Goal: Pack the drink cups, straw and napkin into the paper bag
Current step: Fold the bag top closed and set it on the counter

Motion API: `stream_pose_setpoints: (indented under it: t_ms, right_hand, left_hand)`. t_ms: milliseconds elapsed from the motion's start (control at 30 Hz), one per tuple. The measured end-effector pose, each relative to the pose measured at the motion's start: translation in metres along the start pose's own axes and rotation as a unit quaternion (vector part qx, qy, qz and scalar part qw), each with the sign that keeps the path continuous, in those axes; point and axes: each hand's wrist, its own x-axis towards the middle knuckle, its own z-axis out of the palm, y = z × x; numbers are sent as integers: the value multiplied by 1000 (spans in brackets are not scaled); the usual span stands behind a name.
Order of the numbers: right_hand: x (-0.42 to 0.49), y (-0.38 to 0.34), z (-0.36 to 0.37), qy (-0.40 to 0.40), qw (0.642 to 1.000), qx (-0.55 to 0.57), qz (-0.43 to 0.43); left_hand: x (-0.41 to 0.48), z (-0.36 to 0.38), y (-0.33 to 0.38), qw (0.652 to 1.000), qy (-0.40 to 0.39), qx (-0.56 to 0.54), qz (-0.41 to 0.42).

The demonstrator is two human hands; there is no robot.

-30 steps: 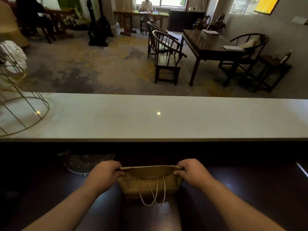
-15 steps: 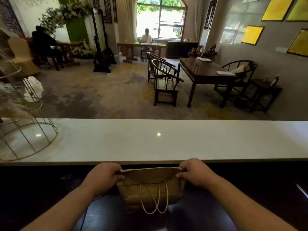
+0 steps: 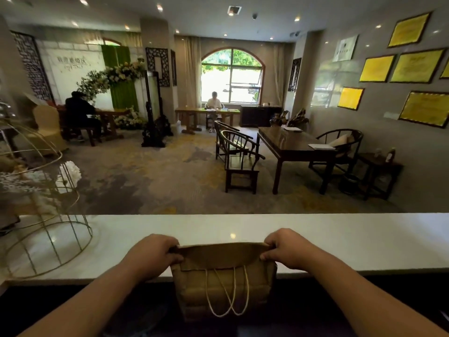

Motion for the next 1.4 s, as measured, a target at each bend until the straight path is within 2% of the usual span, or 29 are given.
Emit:
stream_pose_setpoints:
  t_ms: [733, 1000, 1400]
  right_hand:
    - [-10, -43, -120, 95, 993, 4, -64]
    - [10, -41, -134, 104, 993, 5, -47]
    - [69, -20, -110, 102, 994, 0, -44]
  left_hand:
    - [24, -124, 46, 996, 77, 29, 24]
    - [49, -130, 55, 996, 81, 27, 25]
    - [100, -94, 29, 996, 80, 24, 16]
